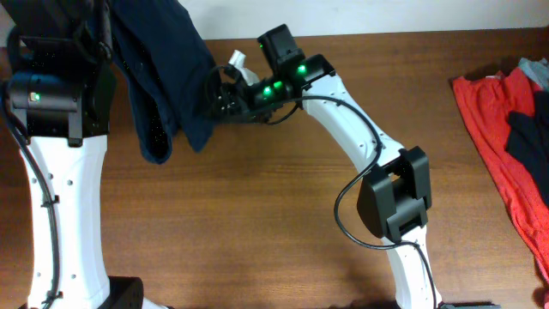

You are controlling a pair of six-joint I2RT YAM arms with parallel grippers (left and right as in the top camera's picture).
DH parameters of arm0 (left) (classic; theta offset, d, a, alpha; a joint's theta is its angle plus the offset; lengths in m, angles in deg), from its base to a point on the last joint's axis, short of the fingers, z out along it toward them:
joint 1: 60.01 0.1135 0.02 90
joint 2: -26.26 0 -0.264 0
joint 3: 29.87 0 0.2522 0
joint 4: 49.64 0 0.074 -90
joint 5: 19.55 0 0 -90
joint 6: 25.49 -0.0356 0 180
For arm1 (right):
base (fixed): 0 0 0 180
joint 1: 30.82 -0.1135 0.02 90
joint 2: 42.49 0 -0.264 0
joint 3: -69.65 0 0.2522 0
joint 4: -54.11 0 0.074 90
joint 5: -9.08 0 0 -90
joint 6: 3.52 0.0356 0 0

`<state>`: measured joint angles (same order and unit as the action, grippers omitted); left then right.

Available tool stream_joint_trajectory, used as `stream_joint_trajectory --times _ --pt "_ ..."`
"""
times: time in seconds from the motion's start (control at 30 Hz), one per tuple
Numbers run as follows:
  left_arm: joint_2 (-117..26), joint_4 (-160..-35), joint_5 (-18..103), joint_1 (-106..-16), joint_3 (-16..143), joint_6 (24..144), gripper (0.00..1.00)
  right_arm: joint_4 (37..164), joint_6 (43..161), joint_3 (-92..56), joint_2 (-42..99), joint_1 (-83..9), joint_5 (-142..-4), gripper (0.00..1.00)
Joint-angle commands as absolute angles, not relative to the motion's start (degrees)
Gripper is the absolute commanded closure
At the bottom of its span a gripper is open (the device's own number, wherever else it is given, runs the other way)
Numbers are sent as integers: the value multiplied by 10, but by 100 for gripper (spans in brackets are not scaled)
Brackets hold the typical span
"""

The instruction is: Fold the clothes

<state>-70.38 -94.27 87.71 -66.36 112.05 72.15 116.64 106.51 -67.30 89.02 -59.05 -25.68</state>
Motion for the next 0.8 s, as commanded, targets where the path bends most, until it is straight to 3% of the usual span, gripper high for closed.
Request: stream_joint_trajectory --times 0.0,0.27,0.43,0.77 --pt "-682 -938 900 -664 1141 692 99 1155 1042 -671 881 -620 -242 1" --pt "-682 -918 950 -664 1141 669 100 1128 1184 -671 881 -677 -281 0" --pt "-682 -919 957 -665 1141 657 99 1094 1062 -671 881 -710 -347 2" --pt "-682 -895 987 -705 1149 611 100 1139 895 -671 881 -793 -676 3"
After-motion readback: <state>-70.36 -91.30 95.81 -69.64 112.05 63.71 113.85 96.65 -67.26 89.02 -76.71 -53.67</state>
